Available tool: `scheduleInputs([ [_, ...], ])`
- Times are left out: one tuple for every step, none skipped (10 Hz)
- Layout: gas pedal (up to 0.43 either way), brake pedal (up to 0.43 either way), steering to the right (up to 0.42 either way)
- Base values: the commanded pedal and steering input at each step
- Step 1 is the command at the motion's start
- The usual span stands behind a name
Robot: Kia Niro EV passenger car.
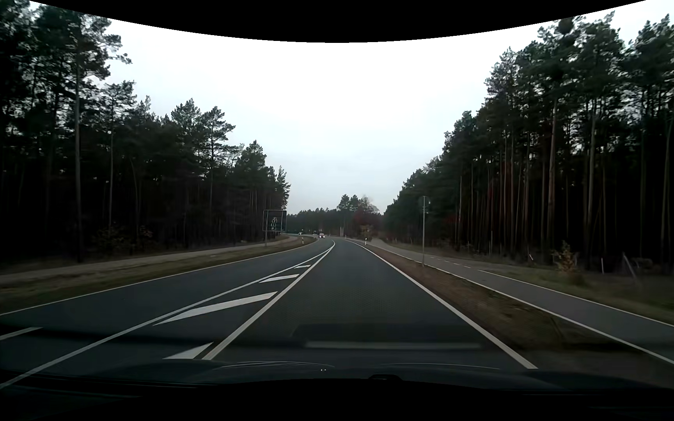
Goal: Follow the waypoints while adhering to traffic rules and regulations
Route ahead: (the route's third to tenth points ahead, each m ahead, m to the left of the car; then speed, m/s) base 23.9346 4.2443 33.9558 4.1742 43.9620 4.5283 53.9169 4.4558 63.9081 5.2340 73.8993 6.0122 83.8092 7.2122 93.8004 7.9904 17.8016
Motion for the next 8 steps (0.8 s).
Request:
scheduleInputs([
  [0.169, 0.000, -0.002],
  [0.169, 0.000, -0.002],
  [0.169, 0.000, -0.002],
  [0.169, 0.000, -0.002],
  [0.169, 0.000, -0.002],
  [0.169, 0.000, -0.002],
  [0.169, 0.000, -0.002],
  [0.169, 0.000, -0.002],
])
